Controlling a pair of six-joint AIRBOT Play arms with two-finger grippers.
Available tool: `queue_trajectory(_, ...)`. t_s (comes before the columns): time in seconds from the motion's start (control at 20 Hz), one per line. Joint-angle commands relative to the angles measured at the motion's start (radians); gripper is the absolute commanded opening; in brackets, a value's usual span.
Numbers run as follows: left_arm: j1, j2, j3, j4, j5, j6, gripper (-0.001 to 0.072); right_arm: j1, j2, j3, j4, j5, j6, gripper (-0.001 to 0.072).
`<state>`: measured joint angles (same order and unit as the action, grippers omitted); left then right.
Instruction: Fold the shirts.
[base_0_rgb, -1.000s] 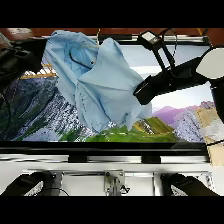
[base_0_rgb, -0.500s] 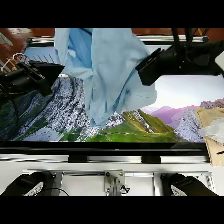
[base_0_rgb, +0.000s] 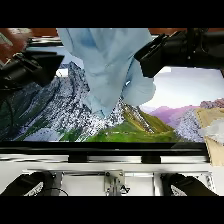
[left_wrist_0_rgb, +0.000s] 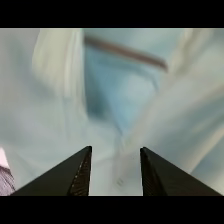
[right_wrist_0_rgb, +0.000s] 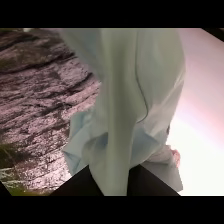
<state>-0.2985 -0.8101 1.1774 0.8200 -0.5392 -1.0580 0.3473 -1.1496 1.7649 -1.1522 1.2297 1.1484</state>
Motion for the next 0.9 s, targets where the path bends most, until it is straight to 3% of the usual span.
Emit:
queue_trajectory(0.0, -0.001, 0.0, 0.02, 0.003, 0.125, 0.003, 0.0405, 0.002, 0.0, 0.003, 0.031, 0.079, -0.016, 0.0076)
queue_trajectory(0.3, -0.002, 0.0, 0.02, -0.023, 0.156, 0.002, 0.0407, 0.002, 0.0, 0.003, 0.129, 0.106, -0.075, 0.0076)
queue_trajectory(0.35, -0.006, -0.002, 0.02, -0.048, 0.154, 0.002, 0.0435, 0.002, 0.0, 0.003, 0.127, 0.103, -0.075, 0.0075)
queue_trajectory(0.4, -0.025, -0.006, 0.02, -0.053, 0.154, 0.002, 0.0588, 0.002, 0.0, 0.003, 0.126, 0.097, -0.075, 0.0076)
queue_trajectory(0.45, -0.053, -0.013, 0.019, -0.053, 0.153, 0.002, 0.0632, 0.002, -0.001, 0.003, 0.126, 0.087, -0.075, 0.0076)
queue_trajectory(0.65, -0.198, -0.063, 0.02, -0.053, 0.173, 0.029, 0.0631, 0.002, -0.003, 0.003, 0.122, 0.064, -0.076, 0.0076)
queue_trajectory(0.85, -0.285, -0.12, 0.02, -0.053, 0.314, 0.029, 0.0632, 0.002, -0.011, 0.003, 0.127, 0.065, -0.076, 0.0076)
